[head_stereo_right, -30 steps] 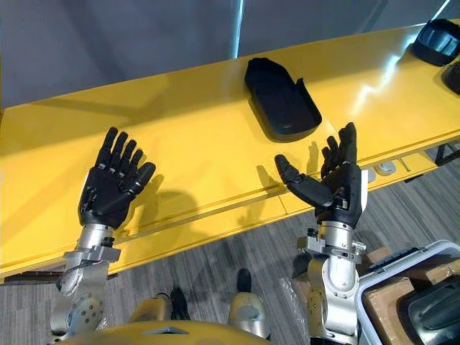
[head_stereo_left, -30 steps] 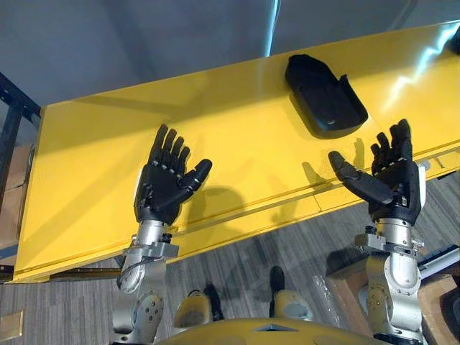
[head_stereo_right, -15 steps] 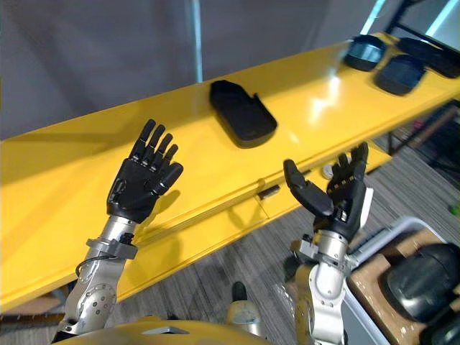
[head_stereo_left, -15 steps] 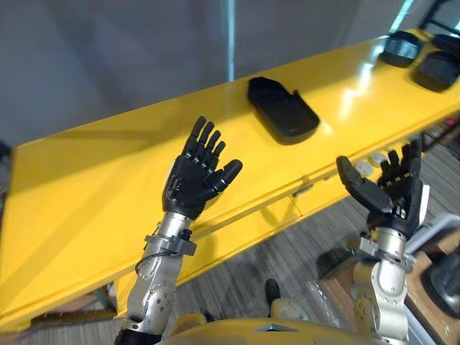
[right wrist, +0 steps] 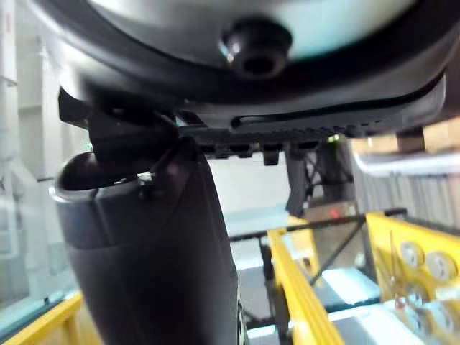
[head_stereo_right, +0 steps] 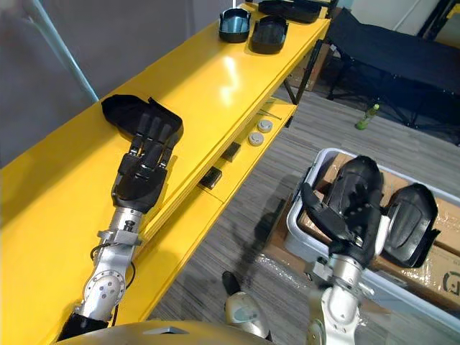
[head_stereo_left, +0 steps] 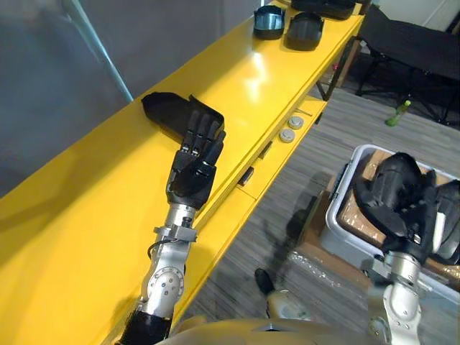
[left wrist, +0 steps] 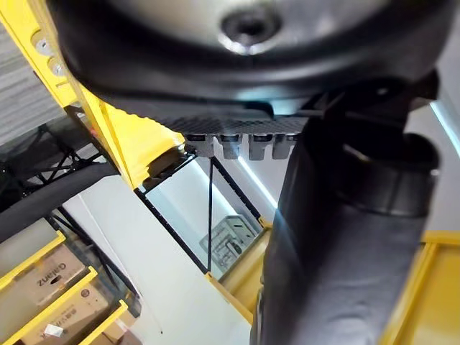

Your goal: Walk over and take three plastic housings, then place them on the shelf

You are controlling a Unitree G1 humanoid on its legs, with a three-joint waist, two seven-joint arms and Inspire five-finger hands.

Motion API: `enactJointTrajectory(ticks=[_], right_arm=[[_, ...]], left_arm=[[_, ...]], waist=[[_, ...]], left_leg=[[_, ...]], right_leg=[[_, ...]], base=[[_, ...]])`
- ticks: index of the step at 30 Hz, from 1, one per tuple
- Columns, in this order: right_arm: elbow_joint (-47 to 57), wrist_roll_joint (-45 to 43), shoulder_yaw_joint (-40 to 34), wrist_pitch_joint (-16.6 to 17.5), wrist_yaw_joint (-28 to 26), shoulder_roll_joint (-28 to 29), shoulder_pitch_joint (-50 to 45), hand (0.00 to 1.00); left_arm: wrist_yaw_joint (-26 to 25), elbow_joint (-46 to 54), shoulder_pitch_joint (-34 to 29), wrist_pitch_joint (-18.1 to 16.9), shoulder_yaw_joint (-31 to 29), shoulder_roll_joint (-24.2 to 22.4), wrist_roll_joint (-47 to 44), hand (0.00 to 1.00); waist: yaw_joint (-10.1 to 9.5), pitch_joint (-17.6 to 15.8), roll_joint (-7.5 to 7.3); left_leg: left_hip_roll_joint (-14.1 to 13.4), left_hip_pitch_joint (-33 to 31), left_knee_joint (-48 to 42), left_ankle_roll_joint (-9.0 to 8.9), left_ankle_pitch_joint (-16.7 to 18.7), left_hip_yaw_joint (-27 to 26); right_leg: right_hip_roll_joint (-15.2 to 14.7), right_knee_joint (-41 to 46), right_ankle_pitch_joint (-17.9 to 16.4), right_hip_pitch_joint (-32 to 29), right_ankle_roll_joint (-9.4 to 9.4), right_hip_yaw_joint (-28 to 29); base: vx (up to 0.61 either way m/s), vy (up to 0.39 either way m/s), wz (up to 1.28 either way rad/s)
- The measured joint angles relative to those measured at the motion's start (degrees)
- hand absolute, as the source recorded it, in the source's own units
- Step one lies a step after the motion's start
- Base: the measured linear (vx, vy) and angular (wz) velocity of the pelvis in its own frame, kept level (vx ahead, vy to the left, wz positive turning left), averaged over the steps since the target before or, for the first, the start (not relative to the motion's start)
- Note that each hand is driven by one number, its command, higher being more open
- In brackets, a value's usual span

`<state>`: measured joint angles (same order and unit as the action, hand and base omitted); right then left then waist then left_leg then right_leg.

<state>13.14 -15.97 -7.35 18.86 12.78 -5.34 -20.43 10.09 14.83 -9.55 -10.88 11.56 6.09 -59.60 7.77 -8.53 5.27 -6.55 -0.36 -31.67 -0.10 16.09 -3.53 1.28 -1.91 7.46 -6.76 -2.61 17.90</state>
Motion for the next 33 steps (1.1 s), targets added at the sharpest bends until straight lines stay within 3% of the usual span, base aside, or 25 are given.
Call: enactJointTrajectory(ticks=[1,4,7,10,11,12,13,14,15,16,17,18,20,21,24,25,27,28,29,30,31,33], right_arm=[[0.0,-0.05,3.19,-0.99,-1.12,-1.29,0.8,1.0],[-0.04,-0.21,5.78,-2.74,-2.45,-2.42,1.5,1.0],[-1.83,-0.34,8.0,-4.36,-3.31,-1.77,1.94,1.0],[-1.96,-1.56,8.15,-4.4,-3.96,0.13,-0.34,1.0],[-1.95,-4.04,8.24,-4.21,-5.15,1.3,-0.75,1.0],[-2.08,-6.74,9.01,-3.61,-6.82,1.68,-1.02,1.0],[-2.21,-7.64,9.74,-3.3,-7.59,1.65,-1.0,1.0],[-2.67,-8.21,11.03,-2.17,-8.57,1.39,-0.34,1.0],[-5.01,-8.15,12.55,-0.86,-8.68,0.76,2.0,1.0],[-6.66,-7.74,13.35,-0.46,-8.58,0.43,3.95,1.0],[-10.14,-6.72,15.03,-0.12,-7.42,0.01,7.91,1.0],[-13.17,-5.92,17.15,0.19,-5.19,-0.14,11.38,1.0],[-14.86,-4.59,20.63,0.19,-2.28,0.23,13.91,1.0],[-14.86,-3.69,21.9,0.17,-1.65,0.99,14.62,1.0],[-14.87,1.01,22.1,-0.27,-1.04,1.86,14.61,1.0],[-14.95,2.79,21.66,-1.06,-1.09,1.86,14.05,1.0],[-15.05,3.97,20.85,-1.81,-1.9,1.88,11.99,1.0],[-15.2,3.7,19.99,-2.2,-3.92,1.71,8.96,1.0],[-15.22,3.43,19.2,-2.43,-4.84,1.1,8.0,1.0],[-15.21,1.85,17.33,-2.57,-6.43,-0.53,6.35,1.0],[-15.27,0.96,14.26,-3.24,-6.81,-2.47,4.91,1.0],[-15.2,-1.18,9.99,-3.74,-7.07,-4.2,2.01,1.0]], left_arm=[[0.24,2.02,-2.42,0.11,-0.86,-0.78,-0.58,1.0],[1.25,2.93,-2.48,1.31,-0.8,-0.7,-2.54,1.0],[2.52,3.07,-2.24,1.76,0.16,-0.67,-2.82,1.0],[3.02,3.11,-2.31,3.14,1.59,-0.53,-2.84,1.0],[3.5,3.13,-2.3,4.09,1.88,-0.45,-2.82,1.0],[3.36,2.95,-2.27,4.99,1.92,-0.09,-2.79,1.0],[3.12,2.94,-2.26,5.39,1.93,0.34,-2.77,1.0],[3.13,2.46,-1.72,6.49,2.11,0.61,-2.68,1.0],[3.14,1.68,-1.46,7.54,2.13,0.65,-2.66,1.0],[3.15,1.19,-1.47,7.92,2.14,0.62,-2.65,1.0],[3.2,0.17,-1.5,8.97,2.11,0.67,-2.66,1.0],[3.78,-0.66,-1.49,9.79,1.92,0.67,-2.71,1.0],[5.69,-1.13,-1.49,11.41,1.36,0.77,-2.82,1.0],[6.87,-1.11,-1.5,12.17,0.62,0.99,-2.86,1.0],[7.86,-1.14,-1.5,13.05,-0.15,1.99,-2.22,1.0],[8.64,-1.18,-1.5,12.78,-0.1,2.33,-0.59,1.0],[9.62,-2.02,-1.5,12.3,0.62,3.01,-0.28,1.0],[10.65,-3.19,-1.47,12.14,1.12,3.38,-0.28,1.0],[10.82,-3.84,-1.44,12.1,1.55,2.84,-0.28,1.0],[10.8,-4.98,-1.39,12.15,3.13,1.76,-0.35,1.0],[10.52,-6.12,-1.14,12.96,5.92,0.2,-0.95,1.0],[10.99,-6.13,-1.42,14.59,10.33,-0.29,-0.99,1.0]], waist=[[-1.33,0.27,0.77],[-2.14,0.32,0.84],[-2.71,-0.57,-0.37],[-2.82,-0.99,-0.9],[-3.08,-1.71,-2.08],[-3.24,-2.54,-3.27],[-3.33,-2.64,-3.48],[-3.51,-3.17,-2.6],[-3.53,-2.99,-3.11],[-3.64,-3.13,-2.85],[-4.41,-3.53,-1.81],[-5.22,-3.86,-0.63],[-7.35,-3.61,0.0],[-8.43,-3.56,-0.28],[-8.9,-2.77,-1.49],[-8.76,-2.24,-2.5],[-8.33,-1.64,-3.74],[-6.69,-0.43,-6.42],[-5.95,0.16,-7.07],[-5.18,0.06,-5.46],[-3.72,-1.04,-3.57],[-2.5,-1.39,-4.05]], left_leg=[[1.02,-0.1,0.26,-0.09,0.03,2.18],[1.53,-0.33,2.82,-1.74,1.05,3.71],[1.87,1.35,6.03,-3.79,2.66,4.8],[2.62,4.83,7.51,-1.73,5.23,3.76],[3.87,6.38,7.87,-0.22,6.02,2.09],[4.84,6.69,7.24,0.57,5.97,-0.26],[4.59,6.35,7.05,1.3,5.58,-1.72],[3.96,5.39,7.63,2.74,5.03,-4.86],[3.57,4.69,7.89,4.07,4.03,-7.73],[3.03,4.6,7.87,4.09,3.56,-8.72],[1.69,4.6,7.67,4.14,2.8,-10.05],[-0.29,4.37,7.07,3.73,2.47,-11.01],[-3.12,3.22,6.64,2.54,1.76,-11.8],[-4.91,2.65,6.79,1.31,1.05,-12.23],[-9.34,1.33,6.94,-2.31,-0.94,-12.71],[-11.67,0.73,6.91,-4.74,-1.86,-12.66],[-14.71,0.75,6.9,-8.61,-3.02,-12.4],[-16.66,0.85,7.08,-11.91,-4.42,-11.03],[-17.91,0.85,7.4,-12.22,-4.76,-9.9],[-20.85,0.81,8.7,-11.4,-6.25,-7.7],[-22.77,0.74,10.0,-7.89,-10.24,-6.94],[-22.52,-0.08,11.59,-4.21,-17.21,-8.39]], right_leg=[[-0.53,0.34,0.05,-0.71,-0.09,-0.47],[-1.14,3.43,-0.52,-3.36,-0.88,-2.68],[-0.89,10.46,-0.74,-6.72,-1.7,-3.57],[-0.67,11.81,-0.44,-5.87,-2.16,-3.03],[-1.31,11.62,0.79,-5.51,-3.52,-3.99],[-2.12,9.41,4.77,-5.17,-3.11,-6.26],[-2.29,6.07,8.8,-4.7,-3.5,-7.16],[-3.21,9.98,5.92,-6.2,-0.9,-12.42],[-5.5,19.82,-2.0,-8.13,1.96,-18.26],[-6.84,24.15,-5.16,-8.29,2.39,-20.52],[-10.01,30.54,-9.49,-7.32,2.65,-23.95],[-13.29,34.4,-11.12,-5.18,3.75,-26.03],[-18.48,36.32,-11.4,-2.2,4.0,-27.01],[-21.49,36.58,-11.2,-0.91,3.97,-26.84],[-25.33,35.07,-10.51,0.09,3.41,-25.37],[-25.1,32.92,-10.04,-0.13,2.62,-24.7],[-23.77,29.25,-8.11,0.65,-1.1,-24.99],[-22.66,25.72,-9.56,3.69,-7.4,-28.27],[-21.65,26.01,-13.6,4.51,-10.53,-29.73],[-19.0,27.05,-20.01,4.7,-10.21,-31.51],[-16.64,29.69,-21.49,3.86,-7.95,-32.7],[-16.16,29.81,-22.98,3.58,-5.47,-33.32]], base=[[-0.03,0.086,-0.32],[-0.03,0.09,0.28],[-0.06,0.068,0.09],[-0.14,0.104,-0.46],[-0.25,0.09,-0.99],[-0.31,0.068,-1.09],[-0.41,0.001,-1.09],[-0.47,0.012,-0.89],[-0.38,0.008,-0.79],[-0.31,0.031,-0.68],[-0.28,0.0,-0.69],[-0.33,-0.025,-0.68],[-0.2,-0.174,-0.57],[-0.15,-0.275,-0.52],[-0.11,-0.412,-0.55],[-0.07,-0.528,-0.59],[-0.03,-0.72,-0.4],[0.01,-0.75,-0.11],[0.02,-0.747,-0.08],[0.01,-0.667,-0.01],[-0.01,-0.641,0.03],[-0.02,-0.574,0.07]])
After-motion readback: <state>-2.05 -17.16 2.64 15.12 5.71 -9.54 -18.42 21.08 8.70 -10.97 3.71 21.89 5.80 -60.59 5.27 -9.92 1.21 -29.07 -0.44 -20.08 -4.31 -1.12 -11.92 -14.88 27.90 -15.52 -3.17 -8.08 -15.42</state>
